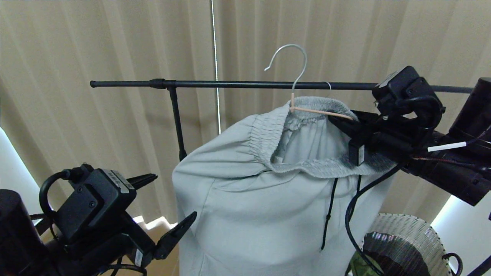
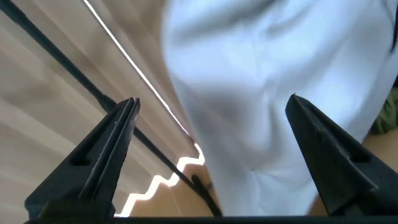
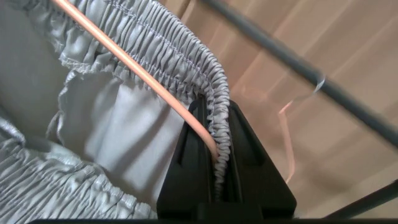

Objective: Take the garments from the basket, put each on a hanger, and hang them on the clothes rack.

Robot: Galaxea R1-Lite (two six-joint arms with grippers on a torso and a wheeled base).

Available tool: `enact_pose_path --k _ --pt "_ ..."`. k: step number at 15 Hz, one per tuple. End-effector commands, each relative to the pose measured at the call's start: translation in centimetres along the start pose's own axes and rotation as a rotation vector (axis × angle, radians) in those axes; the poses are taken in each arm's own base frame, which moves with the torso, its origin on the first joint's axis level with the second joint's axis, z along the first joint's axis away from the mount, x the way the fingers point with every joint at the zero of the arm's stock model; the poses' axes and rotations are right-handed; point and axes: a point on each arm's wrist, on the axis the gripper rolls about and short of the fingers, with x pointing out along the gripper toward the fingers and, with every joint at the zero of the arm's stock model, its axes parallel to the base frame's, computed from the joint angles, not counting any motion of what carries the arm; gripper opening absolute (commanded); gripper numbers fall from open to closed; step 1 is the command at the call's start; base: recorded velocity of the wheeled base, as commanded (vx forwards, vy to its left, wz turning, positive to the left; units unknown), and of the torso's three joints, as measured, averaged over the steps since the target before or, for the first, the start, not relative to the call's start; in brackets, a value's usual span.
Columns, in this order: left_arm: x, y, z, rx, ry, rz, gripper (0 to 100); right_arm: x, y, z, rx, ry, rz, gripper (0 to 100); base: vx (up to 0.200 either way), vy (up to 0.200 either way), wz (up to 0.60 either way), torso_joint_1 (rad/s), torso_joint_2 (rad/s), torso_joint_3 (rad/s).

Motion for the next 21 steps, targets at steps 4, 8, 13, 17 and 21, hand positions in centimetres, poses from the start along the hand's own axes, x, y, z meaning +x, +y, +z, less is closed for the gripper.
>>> enact_pose_path --k 4,8,13,17,21 --pt "0.9 -0.5 -1.0 0.005 0.06 -0.015 100 -0.4 -0.6 1.6 0.004 -0.058 -0.019 0 0.0 0.0 0.0 0.0 0.0 0.0" --pt "2.2 -0.7 -1.4 -0.019 0.118 0.016 0 -0.5 -0.6 1.7 0.002 -0.063 -0.019 0 0.0 0.0 0.0 0.0 0.0 0.0" --pt "2.6 -0.7 -1.3 -0.059 0.121 0.019 0 -0.4 -0.6 1.7 0.002 -0.062 -0.018 0 0.0 0.0 0.0 0.0 0.0 0.0" --pt "2.3 0.1 -2.0 -0.059 0.153 0.086 0 -0.4 -0.6 1.5 0.002 -0.052 -0.02 0 0.0 0.0 0.0 0.0 0.0 0.0" --pt "0.6 3.3 -3.7 -0.082 0.199 0.289 0 -0.4 -1.7 0.8 0.0 -0.024 -0.065 0 0.0 0.0 0.0 0.0 0.0 0.0"
